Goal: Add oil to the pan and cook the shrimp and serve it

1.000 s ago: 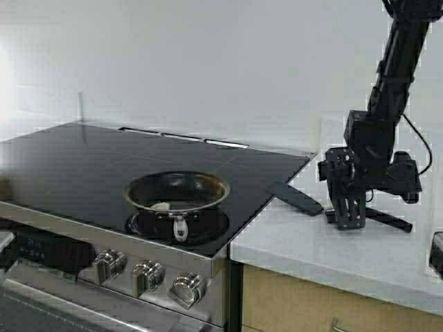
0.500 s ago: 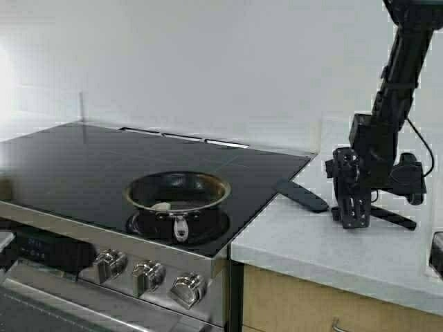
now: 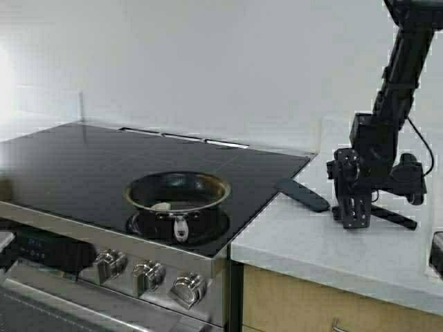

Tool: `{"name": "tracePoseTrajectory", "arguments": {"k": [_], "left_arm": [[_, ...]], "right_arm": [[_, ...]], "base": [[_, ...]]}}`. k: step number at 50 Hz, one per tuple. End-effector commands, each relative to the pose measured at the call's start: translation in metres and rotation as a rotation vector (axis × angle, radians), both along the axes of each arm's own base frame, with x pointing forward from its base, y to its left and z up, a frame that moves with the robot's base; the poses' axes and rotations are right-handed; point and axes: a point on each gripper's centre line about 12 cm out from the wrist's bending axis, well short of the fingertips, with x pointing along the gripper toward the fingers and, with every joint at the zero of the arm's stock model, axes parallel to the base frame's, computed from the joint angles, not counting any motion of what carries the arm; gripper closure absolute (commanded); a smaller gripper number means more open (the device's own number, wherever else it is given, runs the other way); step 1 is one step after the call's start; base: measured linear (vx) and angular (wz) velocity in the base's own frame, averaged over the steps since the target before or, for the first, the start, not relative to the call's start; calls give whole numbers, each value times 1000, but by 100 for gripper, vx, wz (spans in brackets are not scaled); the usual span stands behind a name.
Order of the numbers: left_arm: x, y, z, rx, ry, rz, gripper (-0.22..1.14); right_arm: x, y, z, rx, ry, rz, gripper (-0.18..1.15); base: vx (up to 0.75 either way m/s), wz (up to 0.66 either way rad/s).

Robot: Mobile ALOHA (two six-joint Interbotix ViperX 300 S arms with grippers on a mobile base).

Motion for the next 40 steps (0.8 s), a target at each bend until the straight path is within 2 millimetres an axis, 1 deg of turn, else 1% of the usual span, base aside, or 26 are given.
{"name": "tracePoseTrajectory", "arguments": {"k": [1,4,7,17,20,27,33,40], "left_arm": [[2,0,4,-3,-11,1,89],[2,0,5,0,-12,0,89],[2,0,4,-2,-11,0,89],[2,0,5,-2,-12,2,89],[2,0,5,-2,-12,0,89],[2,0,5,-2,-12,0,89],[2,0,5,-3,-12,1,89],[2,0,5,-2,-12,2,89]], "right_arm": [[-12,-8,-18,7,124,-19,-4],[-11,-7,-18,8,137,-17,3],[-11,-7,-18,9,141,-17,15],[-7,-6,-14,13,140,-17,72],[-5,-6,-12,15,135,-16,82],[-2,-7,-4,16,123,-20,82],[2,-5,12,-1,96,9,82],[6,0,36,-13,55,54,82]], "base": [[0,0],[0,0],[0,0],[0,0],[0,0],[0,0],[0,0],[0,0]]}}
